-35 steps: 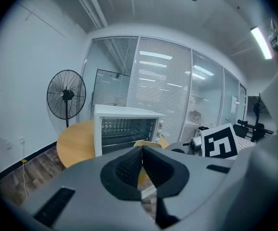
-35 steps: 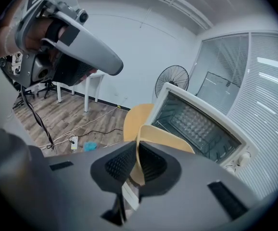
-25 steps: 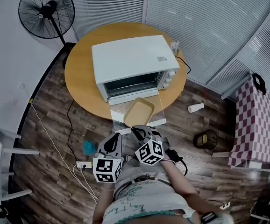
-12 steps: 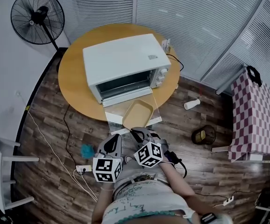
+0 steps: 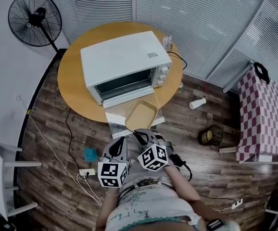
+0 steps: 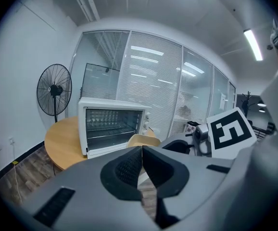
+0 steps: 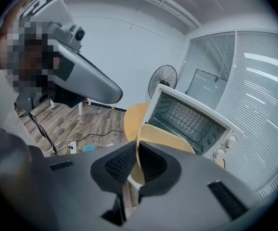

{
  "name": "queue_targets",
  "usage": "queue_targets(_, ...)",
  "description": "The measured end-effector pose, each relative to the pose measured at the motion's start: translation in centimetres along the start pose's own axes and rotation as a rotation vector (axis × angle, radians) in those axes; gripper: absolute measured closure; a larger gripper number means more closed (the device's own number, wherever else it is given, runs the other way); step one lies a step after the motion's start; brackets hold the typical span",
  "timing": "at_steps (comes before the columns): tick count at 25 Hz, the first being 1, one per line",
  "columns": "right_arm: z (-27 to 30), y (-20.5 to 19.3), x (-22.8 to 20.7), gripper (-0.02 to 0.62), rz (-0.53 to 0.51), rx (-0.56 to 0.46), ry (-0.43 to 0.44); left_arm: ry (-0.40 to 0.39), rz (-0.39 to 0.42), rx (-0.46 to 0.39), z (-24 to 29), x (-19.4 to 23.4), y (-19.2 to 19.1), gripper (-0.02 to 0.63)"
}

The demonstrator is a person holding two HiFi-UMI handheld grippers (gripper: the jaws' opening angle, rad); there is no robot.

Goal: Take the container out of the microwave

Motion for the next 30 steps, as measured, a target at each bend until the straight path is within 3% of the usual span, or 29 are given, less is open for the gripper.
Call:
queue_targets(10, -1.0, 1.4, -0.6, 0.583, -0.011, -0.03, 0.03, 0.024, -0.007, -0.016, -0.5, -0.3, -0.1, 0.591)
queue_targets(18, -1.8, 3.4, -1.4, 0.583, -0.071, -0.096, 0.126, 0.042, -0.004, -0.046, -0.4, -0.3, 0.6, 0.591)
queue_targets(30, -1.2, 4.1, -1.4, 0.583, -0.108, -0.098, 0.174, 0.072, -0.009, -0.056, -0.2, -0.1, 1.0, 0.591)
Point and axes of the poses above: the fingertips, and each gripper's own axes: z forward along the fingers, x to its left, y out of its top, the point moved 4 cm from there along -z, backward along the fingers, and after that the axes turned 4 degrees about y, right-handed, at the moved point
